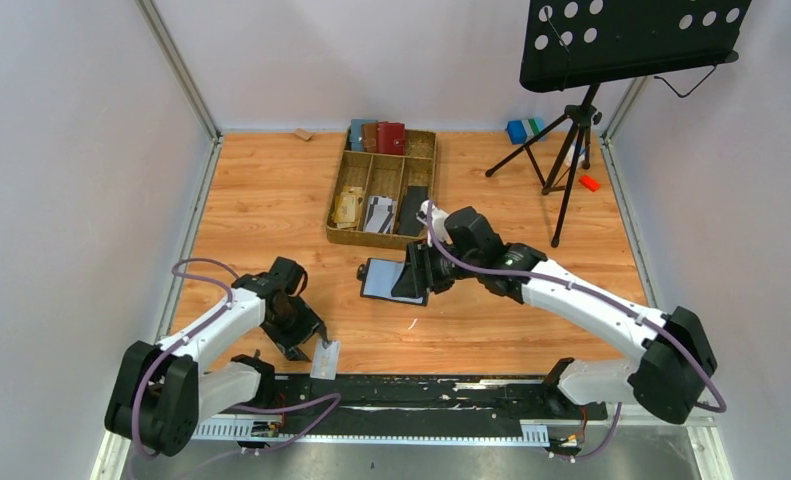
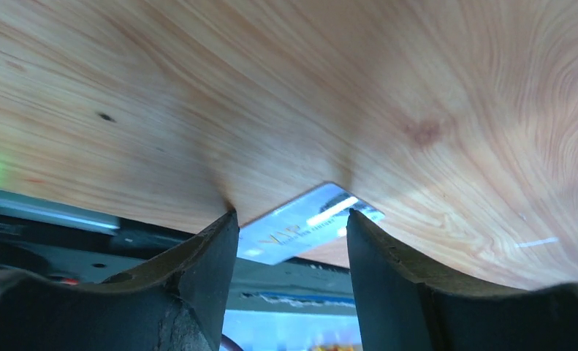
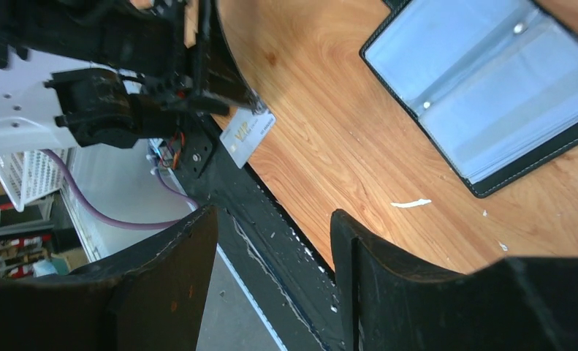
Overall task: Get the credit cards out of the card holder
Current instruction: Move the credit card to the corner of the board, then pick up the credit card at the corner of the board.
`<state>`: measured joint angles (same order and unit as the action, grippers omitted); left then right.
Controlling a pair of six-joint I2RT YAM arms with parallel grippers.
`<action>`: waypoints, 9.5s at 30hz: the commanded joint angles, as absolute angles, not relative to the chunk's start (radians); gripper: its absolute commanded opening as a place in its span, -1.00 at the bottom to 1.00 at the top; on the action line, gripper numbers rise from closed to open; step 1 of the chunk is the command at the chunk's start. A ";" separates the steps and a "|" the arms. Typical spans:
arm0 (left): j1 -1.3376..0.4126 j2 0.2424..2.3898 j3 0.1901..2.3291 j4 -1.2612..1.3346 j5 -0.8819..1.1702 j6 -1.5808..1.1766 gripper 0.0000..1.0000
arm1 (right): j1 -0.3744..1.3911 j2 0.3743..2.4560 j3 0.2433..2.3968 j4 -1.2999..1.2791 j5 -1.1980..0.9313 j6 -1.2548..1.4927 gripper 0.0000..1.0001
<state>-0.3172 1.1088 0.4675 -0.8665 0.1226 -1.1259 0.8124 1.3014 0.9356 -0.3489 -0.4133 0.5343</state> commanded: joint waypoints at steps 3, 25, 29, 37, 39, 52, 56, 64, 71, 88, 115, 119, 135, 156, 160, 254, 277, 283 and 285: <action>-0.456 1.202 0.355 -0.624 0.122 -1.339 0.28 | 0.808 1.164 1.003 -0.444 -0.353 0.561 0.17; -0.822 1.245 0.734 -0.833 -0.101 -1.362 0.28 | 0.725 0.853 0.745 -0.542 -0.407 0.558 0.20; -0.757 1.176 0.772 -0.875 -0.113 -1.152 0.25 | 0.735 0.907 0.751 -0.530 -0.418 0.570 0.19; -0.636 1.258 0.787 -0.800 -0.142 -0.843 0.15 | 0.779 0.960 0.765 -0.480 -0.394 0.607 0.19; -0.636 1.318 0.814 -0.804 -0.174 -0.813 0.14 | 0.786 0.963 0.771 -0.478 -0.384 0.615 0.19; -0.747 1.490 0.836 -0.778 -0.167 -0.859 -0.01 | 0.792 0.947 0.742 -0.476 -0.354 0.631 0.18; -0.801 1.535 0.838 -0.782 -0.163 -0.879 -0.06 | 0.791 0.939 0.736 -0.465 -0.354 0.642 0.18; -0.836 1.539 0.778 -0.760 -0.114 -0.900 -0.12 | 0.791 0.908 0.725 -0.469 -0.347 0.656 0.18; -0.886 1.511 0.696 -0.722 -0.041 -0.963 -0.14 | 0.792 0.901 0.728 -0.471 -0.347 0.660 0.18; -0.917 1.488 0.728 -0.770 -0.022 -0.973 -0.14 | 0.811 0.909 0.720 -0.472 -0.332 0.633 0.18; -0.795 1.152 0.787 -1.040 0.082 -0.915 -0.06 | 1.166 1.273 0.833 -0.278 -0.176 0.391 0.10; -0.797 1.046 0.668 -0.965 0.188 -1.002 0.09 | 1.152 1.353 0.833 -0.223 -0.227 0.455 0.02; -0.820 0.949 0.484 -0.822 0.231 -1.120 0.36 | 1.052 1.651 0.886 -0.103 -0.451 0.664 -0.70; -0.863 0.955 0.393 -0.644 0.129 -1.170 0.13 | 1.046 1.833 0.999 -0.215 -0.491 0.680 -1.00; -0.865 0.963 0.375 -0.621 0.124 -1.171 0.09 | 1.046 1.839 1.000 -0.217 -0.499 0.678 -1.00; -0.747 1.759 0.983 -0.819 0.300 -0.350 -1.00 | 1.493 1.526 0.827 0.076 0.111 -0.584 0.81; -0.747 1.799 1.001 -0.836 0.360 -0.276 -1.00 | 1.474 1.696 0.858 0.129 0.111 -0.563 0.67; -0.747 1.810 1.010 -0.844 0.362 -0.275 -1.00 | 1.457 1.704 0.855 0.119 0.090 -0.600 0.67; -0.747 1.814 1.015 -0.847 0.362 -0.273 -1.00 | 1.457 1.703 0.850 0.118 0.087 -0.606 0.67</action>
